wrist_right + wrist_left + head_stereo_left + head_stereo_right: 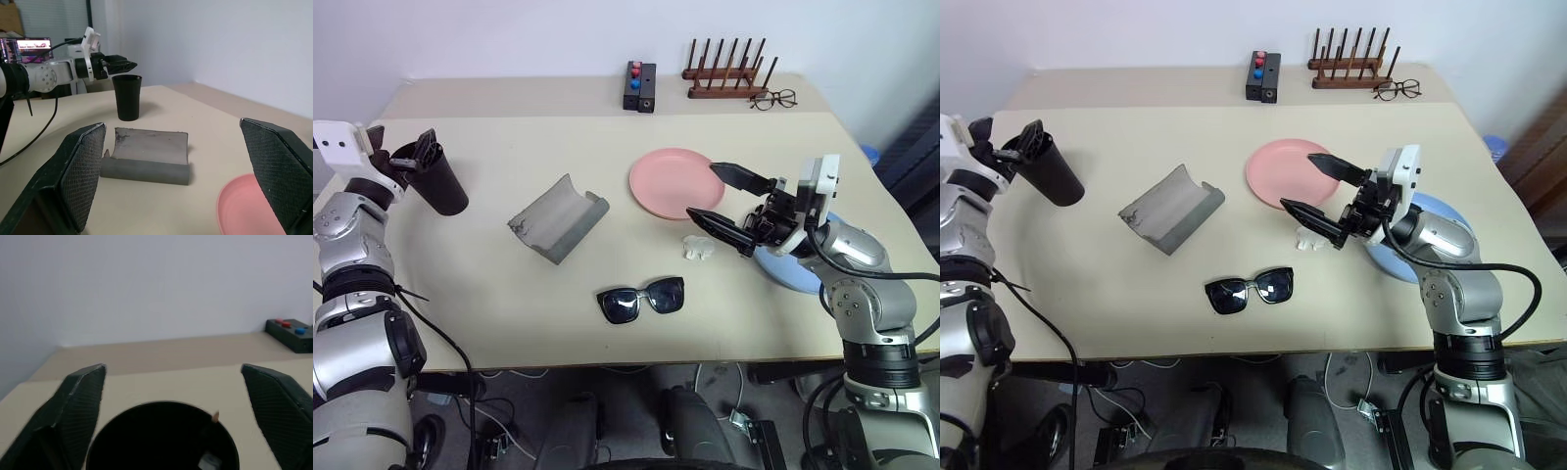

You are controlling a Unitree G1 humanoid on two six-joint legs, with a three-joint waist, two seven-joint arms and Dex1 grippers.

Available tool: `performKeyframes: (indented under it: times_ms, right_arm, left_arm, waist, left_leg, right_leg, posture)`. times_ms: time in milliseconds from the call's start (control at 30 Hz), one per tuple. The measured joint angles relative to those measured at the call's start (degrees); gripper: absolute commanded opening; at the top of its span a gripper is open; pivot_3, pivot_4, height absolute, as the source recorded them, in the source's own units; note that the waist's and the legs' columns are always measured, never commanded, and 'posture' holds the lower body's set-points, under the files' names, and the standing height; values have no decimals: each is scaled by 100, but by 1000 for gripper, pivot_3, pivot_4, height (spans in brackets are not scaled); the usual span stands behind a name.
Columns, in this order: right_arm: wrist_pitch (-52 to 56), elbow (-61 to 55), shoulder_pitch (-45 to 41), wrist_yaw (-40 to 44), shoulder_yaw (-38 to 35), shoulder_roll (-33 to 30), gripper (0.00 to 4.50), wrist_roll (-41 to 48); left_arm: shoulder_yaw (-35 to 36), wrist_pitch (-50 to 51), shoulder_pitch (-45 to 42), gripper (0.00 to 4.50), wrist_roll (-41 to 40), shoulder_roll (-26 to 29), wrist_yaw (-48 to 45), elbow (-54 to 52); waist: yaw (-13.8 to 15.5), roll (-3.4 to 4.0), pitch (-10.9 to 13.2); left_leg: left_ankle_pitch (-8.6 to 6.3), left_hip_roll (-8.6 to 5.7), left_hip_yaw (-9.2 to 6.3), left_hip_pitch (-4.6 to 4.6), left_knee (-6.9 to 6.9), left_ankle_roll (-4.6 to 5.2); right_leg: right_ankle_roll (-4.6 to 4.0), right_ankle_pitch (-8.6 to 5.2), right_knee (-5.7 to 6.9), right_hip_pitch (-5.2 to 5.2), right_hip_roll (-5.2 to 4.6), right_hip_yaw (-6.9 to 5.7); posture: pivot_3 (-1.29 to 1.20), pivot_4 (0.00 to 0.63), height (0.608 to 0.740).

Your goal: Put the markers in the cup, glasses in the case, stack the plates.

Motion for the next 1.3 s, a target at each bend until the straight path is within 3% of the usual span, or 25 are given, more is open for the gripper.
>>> performKeyframes:
  times_ms: [133, 300, 533, 667, 833, 1133, 1233, 1300]
  right_arm:
    - [-6, 100, -46, 14, 12, 4, 4500, -5]
    - [-6, 198, -76, 71, 5, -25, 4500, -4]
    - [199, 659, -94, 209, -98, -455, 4500, -16]
    - [194, 691, -89, 201, -142, -479, 4500, -56]
    - [158, 465, 8, 56, -116, -411, 4500, -82]
    - [129, 247, 194, -72, -125, -414, 4500, -116]
    - [108, 223, 195, -93, -124, -414, 4500, -162]
    - [98, 222, 195, -120, -123, -413, 4500, -173]
  left_arm:
    - [-14, 583, 221, 4441, -369, -117, -638, -905]
    - [-161, 2052, 559, 4441, -973, -164, -1571, -2212]
    - [-931, 4112, 781, 4441, -1285, -46, -2294, -3579]
    - [-1444, 4855, 1026, 4441, -1389, -348, -2348, -4388]
    - [-2158, 4811, 1031, 4441, -606, -865, -1585, -4221]
    - [-2190, 4966, 933, 4441, -321, -1540, -970, -3619]
    - [-2190, 5044, 932, 3573, -307, -1608, -907, -3623]
    - [-2228, 5256, 935, 2638, -310, -1658, -908, -3662]
  waist:
    - [1, 0, 0]
    - [-8, 0, 0]
    - [-4, 1, 0]
    - [-1, 1, 0]
    - [-1, 1, 0]
    - [15, 1, 0]
    - [10, 1, 0]
    - [11, 1, 0]
  left_leg:
    - [1, 0, 0, 0, 0, -2]
    - [3, 1, -2, 0, 1, -6]
    - [-1, 1, -2, 1, 1, 2]
    - [0, 2, -2, 1, 0, 0]
    - [4, 2, -1, 2, 0, -7]
    - [6, 0, -1, 1, 1, -10]
    - [6, 0, -1, 1, 1, -11]
    - [6, 0, -1, 1, 1, -11]
  right_leg:
    - [0, 0, 0, 2, -2, 1]
    - [0, 0, 0, 2, -1, 1]
    - [0, 0, -1, 4, 0, 2]
    - [0, 0, -1, 4, 0, 4]
    - [0, 0, -1, 4, 1, 5]
    - [0, 0, -2, 4, -2, 5]
    - [0, 0, -2, 4, -2, 5]
    - [0, 0, -1, 4, -2, 4]
  posture:
    - [0, 150, 740]
    - [0, 150, 740]
    - [0, 150, 740]
    - [0, 150, 740]
    - [0, 150, 740]
    - [0, 150, 740]
    - [0, 150, 740]
    - [0, 150, 740]
